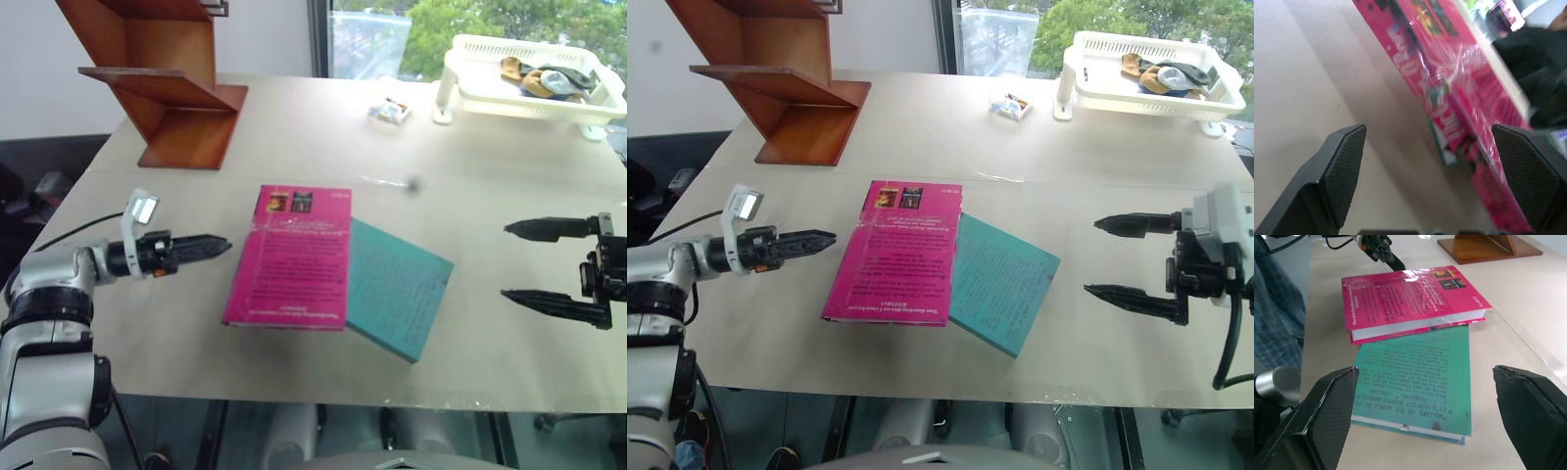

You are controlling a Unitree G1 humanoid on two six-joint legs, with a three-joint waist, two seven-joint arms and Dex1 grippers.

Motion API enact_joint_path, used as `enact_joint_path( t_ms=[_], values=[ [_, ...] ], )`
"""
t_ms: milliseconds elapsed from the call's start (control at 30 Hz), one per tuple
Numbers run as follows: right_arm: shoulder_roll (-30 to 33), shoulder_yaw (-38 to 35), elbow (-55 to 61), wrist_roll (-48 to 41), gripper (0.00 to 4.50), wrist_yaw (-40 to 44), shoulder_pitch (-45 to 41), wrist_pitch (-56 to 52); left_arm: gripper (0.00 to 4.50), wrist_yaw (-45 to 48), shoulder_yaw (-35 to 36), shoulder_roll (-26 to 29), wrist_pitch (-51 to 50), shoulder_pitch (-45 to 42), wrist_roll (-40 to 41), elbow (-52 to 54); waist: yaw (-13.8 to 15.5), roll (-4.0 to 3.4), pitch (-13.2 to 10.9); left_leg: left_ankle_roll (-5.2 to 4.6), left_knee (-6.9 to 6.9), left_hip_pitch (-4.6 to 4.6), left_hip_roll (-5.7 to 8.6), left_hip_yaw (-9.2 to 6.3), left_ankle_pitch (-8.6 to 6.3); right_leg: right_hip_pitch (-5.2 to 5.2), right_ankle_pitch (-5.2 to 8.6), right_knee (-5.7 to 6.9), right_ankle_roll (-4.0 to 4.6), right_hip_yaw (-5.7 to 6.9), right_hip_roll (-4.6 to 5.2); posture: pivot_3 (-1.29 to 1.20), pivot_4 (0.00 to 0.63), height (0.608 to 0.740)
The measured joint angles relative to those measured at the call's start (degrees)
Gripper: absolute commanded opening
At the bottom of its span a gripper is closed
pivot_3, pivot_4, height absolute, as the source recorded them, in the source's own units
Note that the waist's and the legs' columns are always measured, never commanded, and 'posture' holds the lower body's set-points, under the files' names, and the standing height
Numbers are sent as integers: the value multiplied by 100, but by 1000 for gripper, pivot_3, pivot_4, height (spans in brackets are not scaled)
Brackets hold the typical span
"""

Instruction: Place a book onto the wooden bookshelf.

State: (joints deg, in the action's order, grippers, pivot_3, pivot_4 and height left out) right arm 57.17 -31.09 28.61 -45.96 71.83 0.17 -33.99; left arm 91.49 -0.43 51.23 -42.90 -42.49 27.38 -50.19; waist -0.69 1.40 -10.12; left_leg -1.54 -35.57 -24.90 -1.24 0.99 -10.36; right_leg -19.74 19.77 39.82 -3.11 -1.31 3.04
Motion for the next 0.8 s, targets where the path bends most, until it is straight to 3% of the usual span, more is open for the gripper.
enact_joint_path(
  t_ms=[333, 800],
  values=[
    [27, -131, 75, -32, 4500, -109, 127, -51, 4443, 13, -971, -412, -1306, -473, 827, -191, -14, 3, -2, 0, -1, 0, -2, -5, 0, 1, 0, 1, 0, 1, -4, 0, 150, 740],
    [-74, -366, -68, -457, 4500, 155, 127, 138, 4443, 14, -1313, -503, -1625, -574, 894, -457, -8, 4, -2, 0, -3, -1, -1, -6, 0, 2, 0, 1, 0, 2, -3, 0, 150, 740]
  ],
)
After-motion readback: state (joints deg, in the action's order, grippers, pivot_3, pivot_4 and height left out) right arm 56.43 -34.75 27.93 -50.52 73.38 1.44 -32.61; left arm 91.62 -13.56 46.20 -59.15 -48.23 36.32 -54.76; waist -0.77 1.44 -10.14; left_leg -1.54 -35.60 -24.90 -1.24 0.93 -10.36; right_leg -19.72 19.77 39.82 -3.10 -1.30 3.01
